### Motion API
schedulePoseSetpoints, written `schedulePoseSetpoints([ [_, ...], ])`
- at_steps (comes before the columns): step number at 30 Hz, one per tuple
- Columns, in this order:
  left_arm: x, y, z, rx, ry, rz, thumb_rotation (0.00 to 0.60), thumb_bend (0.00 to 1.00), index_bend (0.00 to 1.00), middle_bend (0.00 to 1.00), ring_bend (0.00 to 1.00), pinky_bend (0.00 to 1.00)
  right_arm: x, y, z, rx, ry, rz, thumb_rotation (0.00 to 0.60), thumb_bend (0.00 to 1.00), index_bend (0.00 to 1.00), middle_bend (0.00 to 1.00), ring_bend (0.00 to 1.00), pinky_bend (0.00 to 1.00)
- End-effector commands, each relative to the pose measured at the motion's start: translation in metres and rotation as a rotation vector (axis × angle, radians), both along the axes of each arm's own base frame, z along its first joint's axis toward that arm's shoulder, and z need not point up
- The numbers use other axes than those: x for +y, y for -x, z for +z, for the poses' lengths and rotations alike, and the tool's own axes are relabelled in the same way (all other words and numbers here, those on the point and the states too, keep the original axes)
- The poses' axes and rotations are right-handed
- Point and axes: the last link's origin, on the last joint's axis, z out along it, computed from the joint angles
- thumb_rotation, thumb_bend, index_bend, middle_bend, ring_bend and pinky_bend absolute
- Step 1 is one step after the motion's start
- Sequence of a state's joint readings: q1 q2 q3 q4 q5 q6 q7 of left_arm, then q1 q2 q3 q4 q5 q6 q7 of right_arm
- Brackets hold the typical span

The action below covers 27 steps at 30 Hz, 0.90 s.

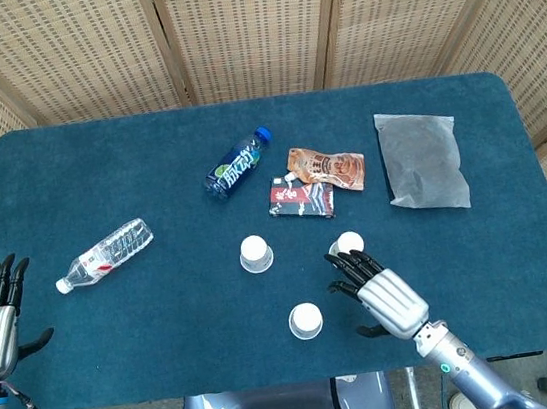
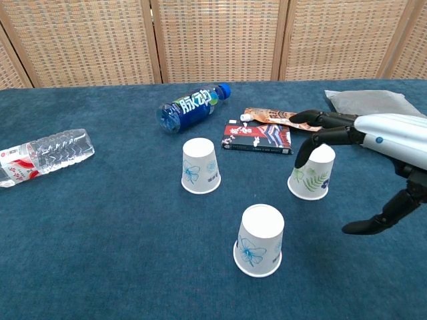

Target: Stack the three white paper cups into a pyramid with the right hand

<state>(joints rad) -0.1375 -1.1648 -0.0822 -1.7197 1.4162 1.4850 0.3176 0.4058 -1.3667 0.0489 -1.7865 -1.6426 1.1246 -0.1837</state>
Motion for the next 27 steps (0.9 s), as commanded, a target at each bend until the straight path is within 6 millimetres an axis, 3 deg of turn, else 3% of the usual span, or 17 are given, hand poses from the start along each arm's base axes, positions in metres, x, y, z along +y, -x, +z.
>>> schedulePoseSetpoints([
  [1,0.000,0.000,0.000,-0.001,0.002,0.000,0.600,0.13,0.02,0.00,0.00,0.17,-0.001,-0.004,-0.005,0.000,-0.012,-0.002,0.600,0.15,0.34,0.00,0.00,0.13],
  [16,0.000,0.000,-0.003,0.007,0.013,0.000,0.600,0.13,0.02,0.00,0.00,0.17,-0.015,-0.029,-0.027,-0.024,-0.060,-0.004,0.600,0.15,0.34,0.00,0.00,0.13],
  [27,0.002,0.001,-0.003,0.004,0.017,0.005,0.600,0.13,0.02,0.00,0.00,0.17,-0.012,-0.030,-0.046,0.007,-0.096,-0.019,0.600,0.15,0.33,0.00,0.00,0.12],
])
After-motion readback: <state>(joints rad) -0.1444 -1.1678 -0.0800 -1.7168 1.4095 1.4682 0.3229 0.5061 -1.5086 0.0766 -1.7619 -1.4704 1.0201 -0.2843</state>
